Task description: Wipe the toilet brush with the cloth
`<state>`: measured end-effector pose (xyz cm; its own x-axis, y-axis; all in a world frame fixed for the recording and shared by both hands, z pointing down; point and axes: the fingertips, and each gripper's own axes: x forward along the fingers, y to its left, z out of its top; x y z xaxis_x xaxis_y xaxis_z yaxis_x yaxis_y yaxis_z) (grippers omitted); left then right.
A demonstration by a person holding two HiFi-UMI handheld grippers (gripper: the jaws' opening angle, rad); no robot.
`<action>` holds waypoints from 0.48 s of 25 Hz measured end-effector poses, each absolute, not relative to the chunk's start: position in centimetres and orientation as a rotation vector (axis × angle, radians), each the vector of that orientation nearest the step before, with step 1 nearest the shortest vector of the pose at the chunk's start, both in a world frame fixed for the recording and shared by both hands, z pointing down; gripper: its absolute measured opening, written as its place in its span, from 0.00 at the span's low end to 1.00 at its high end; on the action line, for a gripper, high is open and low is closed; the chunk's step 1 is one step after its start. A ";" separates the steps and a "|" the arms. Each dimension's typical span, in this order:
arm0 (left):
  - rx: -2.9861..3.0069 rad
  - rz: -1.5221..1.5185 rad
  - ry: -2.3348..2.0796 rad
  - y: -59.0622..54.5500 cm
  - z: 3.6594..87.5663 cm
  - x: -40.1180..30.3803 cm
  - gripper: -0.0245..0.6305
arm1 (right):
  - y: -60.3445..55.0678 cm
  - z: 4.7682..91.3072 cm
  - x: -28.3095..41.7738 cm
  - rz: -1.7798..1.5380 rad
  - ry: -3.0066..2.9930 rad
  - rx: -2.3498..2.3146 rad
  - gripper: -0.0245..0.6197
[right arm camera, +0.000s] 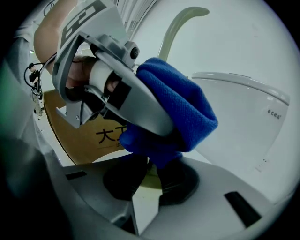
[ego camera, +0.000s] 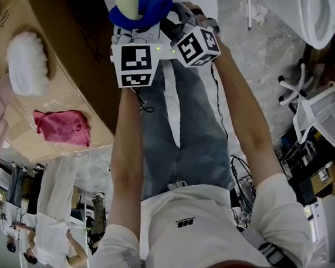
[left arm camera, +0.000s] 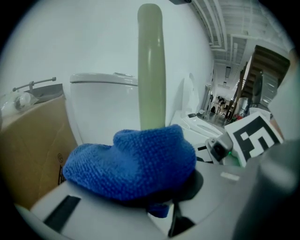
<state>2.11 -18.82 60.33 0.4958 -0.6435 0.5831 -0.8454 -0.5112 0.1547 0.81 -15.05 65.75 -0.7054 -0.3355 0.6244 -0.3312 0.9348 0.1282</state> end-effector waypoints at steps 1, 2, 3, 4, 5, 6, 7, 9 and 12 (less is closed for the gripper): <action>2.324 0.645 -1.231 -18.8 59.9 2.0 0.18 | -15.0 65.7 0.8 -0.009 -2.404 0.472 0.13; 2.328 0.640 -1.230 -18.8 59.4 2.0 0.18 | -15.0 65.7 0.8 -0.010 -2.404 0.474 0.13; 2.333 0.635 -1.230 -18.9 58.9 1.9 0.18 | -15.0 65.7 0.8 -0.010 -2.403 0.475 0.13; 2.339 0.631 -1.228 -18.9 58.3 1.8 0.18 | -15.0 65.7 0.8 -0.009 -2.402 0.475 0.13; 2.344 0.627 -1.226 -19.0 57.7 1.8 0.18 | -15.0 65.7 0.8 -0.009 -2.401 0.474 0.13; 2.349 0.624 -1.224 -19.0 57.2 1.7 0.18 | -15.0 65.7 0.8 -0.008 -2.400 0.473 0.13; 2.353 0.620 -1.221 -19.1 56.6 1.6 0.18 | -15.0 65.7 0.8 -0.007 -2.398 0.472 0.13; 2.363 0.609 -1.218 -19.3 55.4 1.5 0.18 | -15.0 65.8 0.8 -0.005 -2.395 0.473 0.13; 2.385 0.586 -1.223 -19.7 53.4 1.4 0.18 | -15.0 65.8 0.8 -0.001 -2.392 0.477 0.13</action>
